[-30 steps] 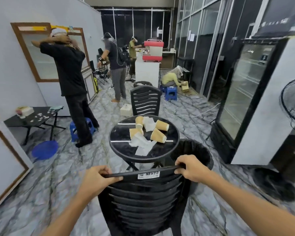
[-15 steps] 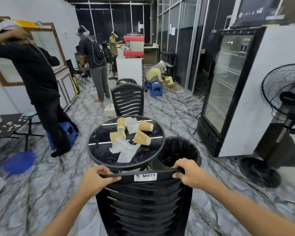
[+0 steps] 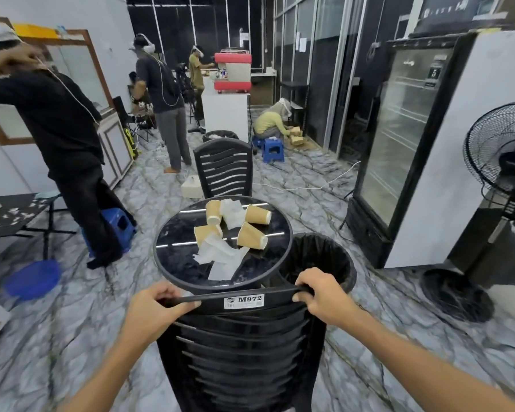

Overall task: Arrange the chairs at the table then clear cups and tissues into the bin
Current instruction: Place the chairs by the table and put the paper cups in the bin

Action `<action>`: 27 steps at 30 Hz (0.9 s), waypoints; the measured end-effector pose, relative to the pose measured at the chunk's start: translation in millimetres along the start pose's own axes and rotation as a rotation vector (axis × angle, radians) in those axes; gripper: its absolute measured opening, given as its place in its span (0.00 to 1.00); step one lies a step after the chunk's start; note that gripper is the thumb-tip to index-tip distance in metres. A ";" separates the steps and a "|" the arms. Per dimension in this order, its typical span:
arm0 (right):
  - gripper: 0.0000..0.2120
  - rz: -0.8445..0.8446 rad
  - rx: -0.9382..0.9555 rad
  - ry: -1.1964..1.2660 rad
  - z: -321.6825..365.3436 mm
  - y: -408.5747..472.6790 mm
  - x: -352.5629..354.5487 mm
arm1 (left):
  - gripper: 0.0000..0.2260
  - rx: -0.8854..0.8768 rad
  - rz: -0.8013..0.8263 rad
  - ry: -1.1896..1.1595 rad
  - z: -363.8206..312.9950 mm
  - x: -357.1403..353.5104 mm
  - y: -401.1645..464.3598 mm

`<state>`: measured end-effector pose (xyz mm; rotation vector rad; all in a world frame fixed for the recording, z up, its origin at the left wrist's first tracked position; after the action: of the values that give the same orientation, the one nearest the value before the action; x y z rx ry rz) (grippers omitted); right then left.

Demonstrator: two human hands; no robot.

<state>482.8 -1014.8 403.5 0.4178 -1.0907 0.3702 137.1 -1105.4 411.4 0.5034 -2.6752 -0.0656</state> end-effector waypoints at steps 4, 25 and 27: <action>0.07 0.058 0.049 0.001 21.4 8.8 -12.3 | 0.23 0.031 -0.019 -0.025 19.6 18.1 -6.0; 0.07 0.121 -0.017 -0.019 43.1 -115.3 -46.0 | 0.06 0.081 0.197 0.044 38.7 18.8 -126.8; 0.07 0.106 -0.008 -0.024 45.1 -130.3 -50.4 | 0.09 0.098 0.190 0.058 46.5 20.5 -143.2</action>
<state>490.3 -1153.9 357.2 0.3594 -1.1401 0.4555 149.1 -1247.9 359.7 0.2735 -2.6645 0.1344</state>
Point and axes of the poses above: each hand's wrist, its own y-axis towards the middle knuckle, its own x-axis out of the back of the hand, z = x × y, the point moved 9 cm from there along y, towards the middle knuckle, and after that the axes turned 9 degrees about -y, right-handed, at the moved point
